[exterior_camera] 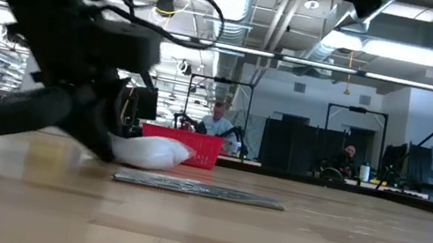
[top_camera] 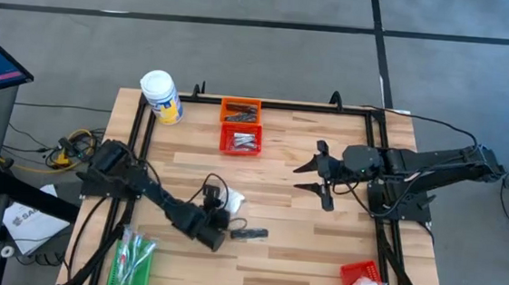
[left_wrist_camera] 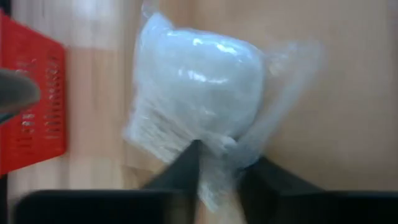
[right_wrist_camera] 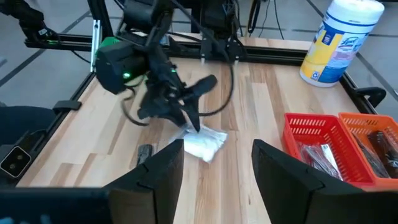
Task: Pick & Place Travel size toiletries
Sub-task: Put the cotton pack into the bottom red basket
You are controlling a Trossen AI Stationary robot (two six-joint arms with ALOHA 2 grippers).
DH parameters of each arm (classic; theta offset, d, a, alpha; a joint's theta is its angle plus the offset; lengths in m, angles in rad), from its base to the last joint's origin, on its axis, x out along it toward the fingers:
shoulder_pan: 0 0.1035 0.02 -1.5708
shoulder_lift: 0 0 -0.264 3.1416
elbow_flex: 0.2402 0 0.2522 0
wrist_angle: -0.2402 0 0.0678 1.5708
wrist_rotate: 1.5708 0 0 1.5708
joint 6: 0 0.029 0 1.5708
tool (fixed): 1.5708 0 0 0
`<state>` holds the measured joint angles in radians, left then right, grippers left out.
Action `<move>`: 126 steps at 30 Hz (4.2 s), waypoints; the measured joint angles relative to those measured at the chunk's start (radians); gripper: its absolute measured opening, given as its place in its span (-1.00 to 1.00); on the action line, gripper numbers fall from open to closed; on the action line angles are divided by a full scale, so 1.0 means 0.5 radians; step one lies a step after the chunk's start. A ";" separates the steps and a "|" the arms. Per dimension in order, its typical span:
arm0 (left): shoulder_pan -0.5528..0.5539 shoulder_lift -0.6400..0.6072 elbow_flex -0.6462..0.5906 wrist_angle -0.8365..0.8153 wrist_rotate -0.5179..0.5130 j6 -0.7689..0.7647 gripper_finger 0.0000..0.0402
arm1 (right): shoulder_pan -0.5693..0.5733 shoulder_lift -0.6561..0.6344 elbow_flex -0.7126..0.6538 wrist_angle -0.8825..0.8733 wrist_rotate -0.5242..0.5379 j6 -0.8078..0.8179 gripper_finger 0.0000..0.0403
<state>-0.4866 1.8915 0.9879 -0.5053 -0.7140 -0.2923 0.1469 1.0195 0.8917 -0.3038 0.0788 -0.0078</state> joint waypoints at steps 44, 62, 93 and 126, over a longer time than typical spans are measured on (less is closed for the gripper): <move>0.585 -1.198 -0.005 -0.008 1.338 -0.838 -0.99 | 0.094 1.226 0.882 0.051 0.033 -0.321 -0.23; 0.582 -1.215 -0.006 0.059 1.307 -0.715 -0.98 | 0.024 1.633 1.352 -0.409 0.067 -0.259 -0.32; 0.523 -1.217 -0.002 0.045 1.502 -0.711 -1.00 | 0.014 1.532 1.346 -0.737 0.070 -0.073 -0.56; 0.653 -1.062 -0.002 0.353 1.444 -0.530 -1.00 | 0.023 1.572 1.348 -0.481 0.036 -0.015 0.34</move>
<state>-0.1603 1.3605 0.9867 -0.3289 0.0078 -0.5575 0.1584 1.8053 1.5658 -0.5443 0.0968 -0.0154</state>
